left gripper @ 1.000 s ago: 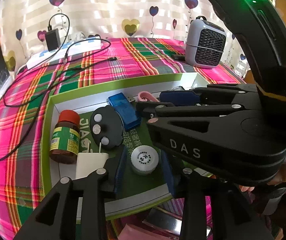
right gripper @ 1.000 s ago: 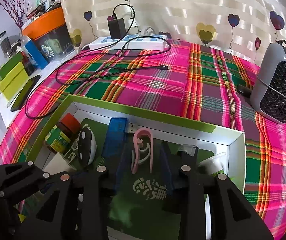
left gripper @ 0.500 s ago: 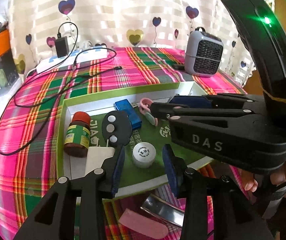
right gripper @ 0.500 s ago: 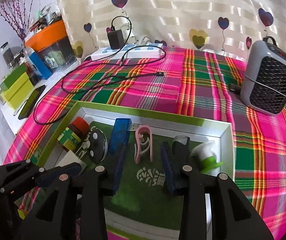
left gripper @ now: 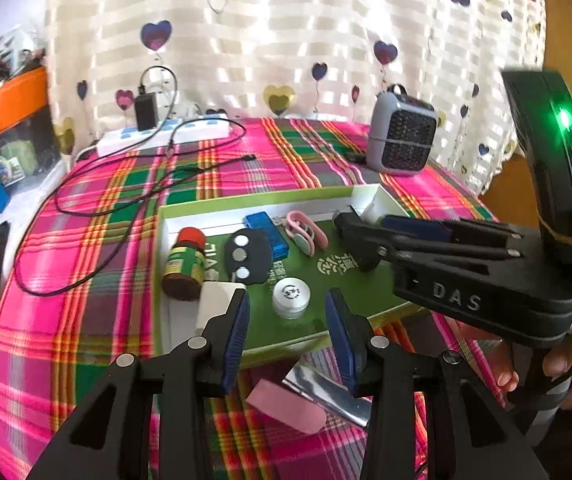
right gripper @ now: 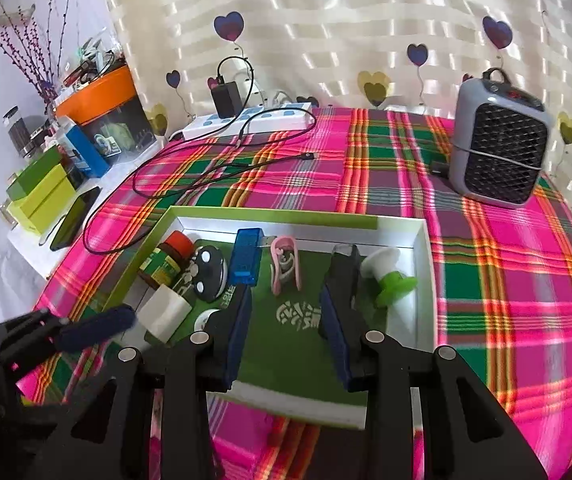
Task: Organize rigid objects
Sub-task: 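Withdraw both open grippers from the box toward the pink block and silver bar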
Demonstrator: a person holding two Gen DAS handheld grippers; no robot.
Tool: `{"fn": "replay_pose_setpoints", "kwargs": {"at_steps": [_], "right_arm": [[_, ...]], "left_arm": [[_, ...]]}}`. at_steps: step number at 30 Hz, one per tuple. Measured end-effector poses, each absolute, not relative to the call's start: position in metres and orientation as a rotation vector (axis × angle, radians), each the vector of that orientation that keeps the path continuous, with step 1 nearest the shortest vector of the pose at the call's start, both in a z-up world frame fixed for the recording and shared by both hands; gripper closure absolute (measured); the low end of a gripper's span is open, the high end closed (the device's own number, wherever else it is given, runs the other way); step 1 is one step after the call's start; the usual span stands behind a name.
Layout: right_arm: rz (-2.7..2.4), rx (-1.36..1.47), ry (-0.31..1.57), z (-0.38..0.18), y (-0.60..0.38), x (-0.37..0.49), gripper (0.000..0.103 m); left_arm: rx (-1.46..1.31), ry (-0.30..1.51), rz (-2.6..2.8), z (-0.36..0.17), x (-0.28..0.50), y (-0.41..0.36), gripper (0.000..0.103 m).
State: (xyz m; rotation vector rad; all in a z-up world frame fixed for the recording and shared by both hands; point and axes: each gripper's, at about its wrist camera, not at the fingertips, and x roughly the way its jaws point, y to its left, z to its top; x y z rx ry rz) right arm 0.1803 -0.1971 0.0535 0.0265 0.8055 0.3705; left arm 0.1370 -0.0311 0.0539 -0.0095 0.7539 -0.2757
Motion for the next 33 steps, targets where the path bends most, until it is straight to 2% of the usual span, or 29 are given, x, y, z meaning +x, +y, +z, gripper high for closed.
{"fn": "replay_pose_setpoints", "kwargs": {"at_steps": [20, 33], "right_arm": [[0.437, -0.026, 0.821, 0.034, -0.192, 0.115, 0.065], [0.482, -0.058, 0.838, 0.024, -0.181, 0.094, 0.065]], "left_arm": [[-0.138, 0.747, -0.188, 0.047, 0.095, 0.025, 0.065], [-0.144, 0.768, -0.197, 0.039, 0.085, 0.026, 0.065]]}}
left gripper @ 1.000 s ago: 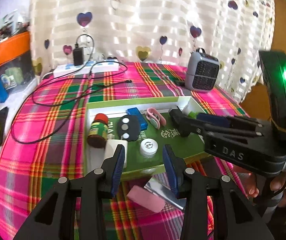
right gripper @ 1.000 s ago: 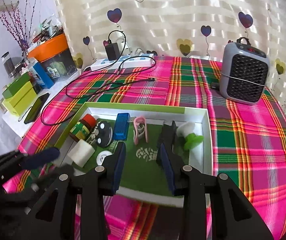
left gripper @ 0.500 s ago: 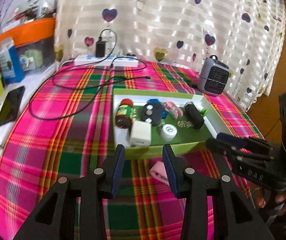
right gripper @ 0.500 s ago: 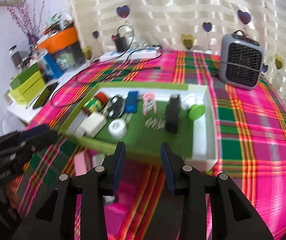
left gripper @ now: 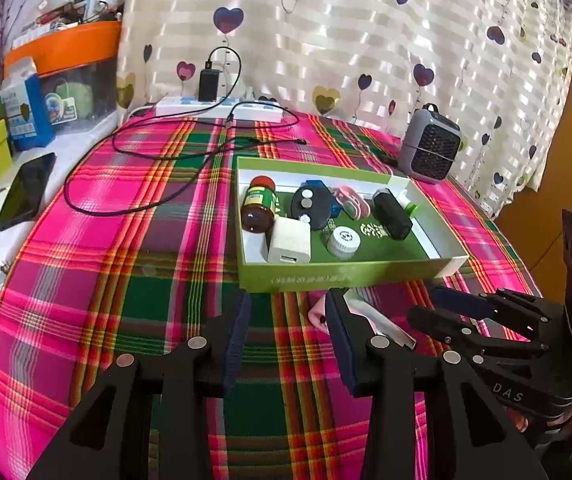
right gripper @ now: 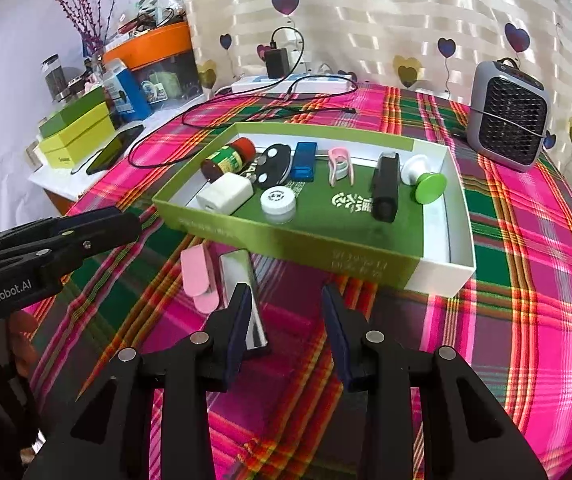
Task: Organize rigid objects
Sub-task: 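Withdraw both open grippers from the box toward the pink block and silver bar, then grasp the silver metal bar with the right gripper while the left approaches the pink block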
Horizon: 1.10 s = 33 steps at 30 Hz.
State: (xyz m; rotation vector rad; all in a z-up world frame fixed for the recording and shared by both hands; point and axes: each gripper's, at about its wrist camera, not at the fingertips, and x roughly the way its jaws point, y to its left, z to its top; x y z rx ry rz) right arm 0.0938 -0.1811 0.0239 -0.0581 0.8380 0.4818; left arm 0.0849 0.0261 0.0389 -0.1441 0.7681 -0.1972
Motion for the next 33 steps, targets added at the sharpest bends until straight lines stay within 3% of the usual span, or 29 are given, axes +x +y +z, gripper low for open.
{"fn": "replay_pose_setpoints", "kwargs": {"at_steps": [30, 33], "right_arm": [[0.49, -0.235, 0.897, 0.006, -0.15, 0.09, 0.065], [0.513, -0.234, 0.894, 0.006, -0.149, 0.088, 0.072]], "left_arm": [[-0.164, 0.798, -0.2, 0.033, 0.084, 0.025, 0.065], [-0.164, 0.8, -0.2, 0.033, 0.085, 0.025, 0.065]]}}
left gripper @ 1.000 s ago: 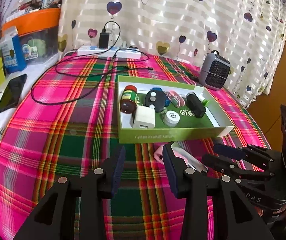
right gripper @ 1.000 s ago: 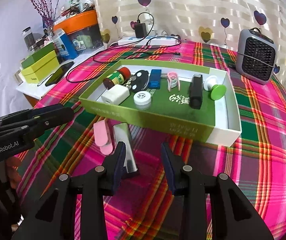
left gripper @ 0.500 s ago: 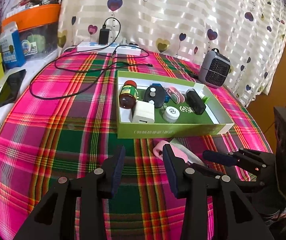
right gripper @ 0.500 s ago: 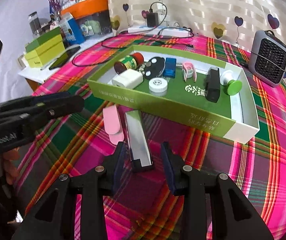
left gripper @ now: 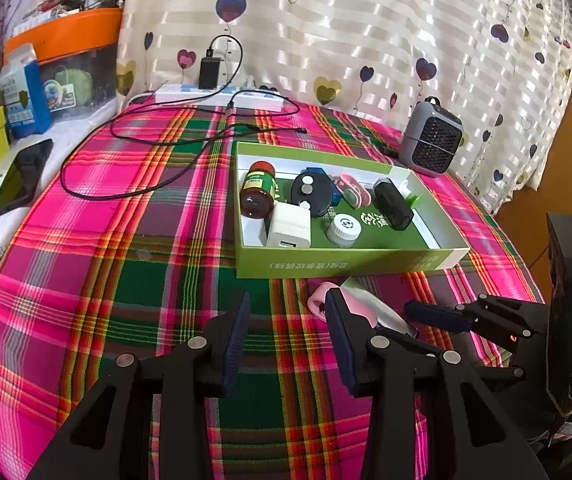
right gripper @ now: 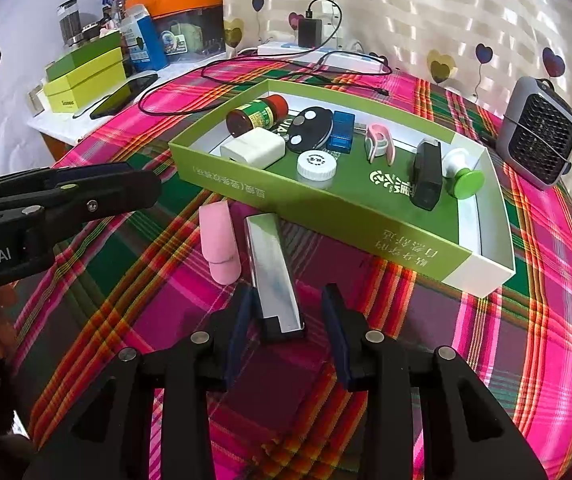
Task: Organize rigid objects
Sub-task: 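Grasp the silver metal bar with the right gripper while the left approaches the pink block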
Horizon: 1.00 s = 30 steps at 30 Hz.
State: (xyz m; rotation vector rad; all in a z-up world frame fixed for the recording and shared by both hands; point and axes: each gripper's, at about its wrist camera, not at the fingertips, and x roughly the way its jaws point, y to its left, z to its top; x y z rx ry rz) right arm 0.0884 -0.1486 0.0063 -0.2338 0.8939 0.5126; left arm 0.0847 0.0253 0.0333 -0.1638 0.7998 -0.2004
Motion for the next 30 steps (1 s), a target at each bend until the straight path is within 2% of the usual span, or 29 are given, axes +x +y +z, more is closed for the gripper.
{"fn": "replay_pose_setpoints", "kwargs": {"at_steps": [1, 5, 17, 30], "right_arm": [[0.521, -0.237, 0.893, 0.007, -0.147, 0.088, 0.076], [0.552, -0.249, 0.892, 0.007, -0.143, 0.085, 0.078], [0.614, -0.252, 0.896, 0.007, -0.125, 0.066, 0.078], [0.495, -0.22, 0.892, 0.006, -0.153, 0.074, 0.078]], "left_arm": [[-0.164, 0.801, -0.199, 0.034, 0.085, 0.025, 0.065], [-0.162, 0.805, -0.199, 0.034, 0.086, 0.026, 0.065], [-0.145, 0.81, -0.216, 0.033, 0.085, 0.017, 0.065], [-0.096, 0.862, -0.189, 0.024, 0.088, -0.003, 0.065]]}}
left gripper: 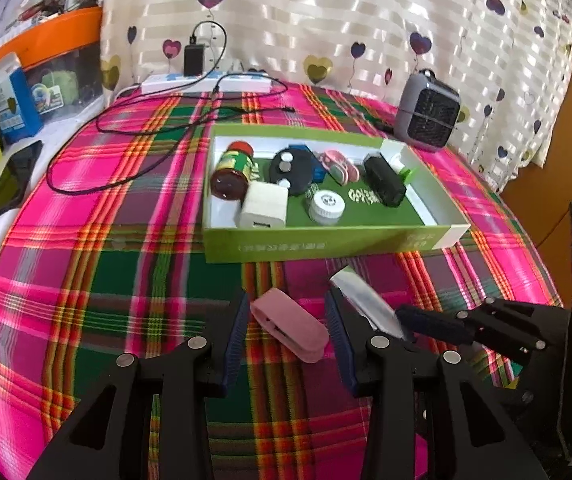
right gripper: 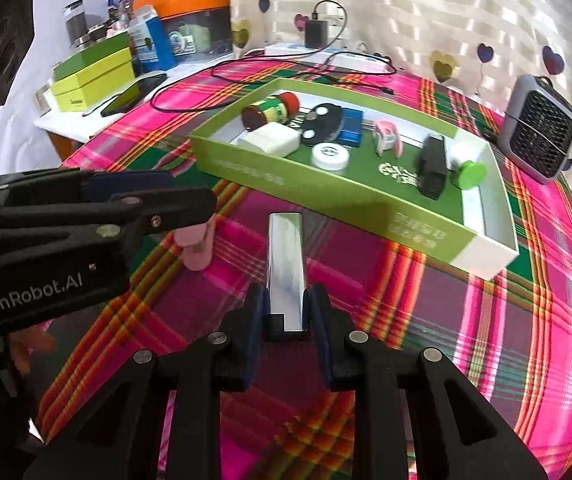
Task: Organize rigid objects
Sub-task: 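Grasp the silver metal bar with the right gripper while the left approaches the pink block, then close the left gripper on the pink rectangular block while the right holds the silver bar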
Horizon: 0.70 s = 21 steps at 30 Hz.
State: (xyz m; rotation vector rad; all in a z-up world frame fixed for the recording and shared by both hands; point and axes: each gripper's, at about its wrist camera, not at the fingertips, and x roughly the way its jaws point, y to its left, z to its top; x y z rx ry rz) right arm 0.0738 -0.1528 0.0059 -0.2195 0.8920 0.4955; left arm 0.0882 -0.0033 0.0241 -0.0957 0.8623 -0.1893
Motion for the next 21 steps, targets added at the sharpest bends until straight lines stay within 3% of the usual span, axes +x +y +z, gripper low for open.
{"fn": "replay_pose_setpoints", "kwargs": {"at_steps": [21], "right_arm": [[0.491, -0.177, 0.891, 0.006, -0.165, 0.078, 0.078]], "left_arm": [[-0.075, 0.918, -0.129, 0.007, 0.092, -0.007, 0.065]]}}
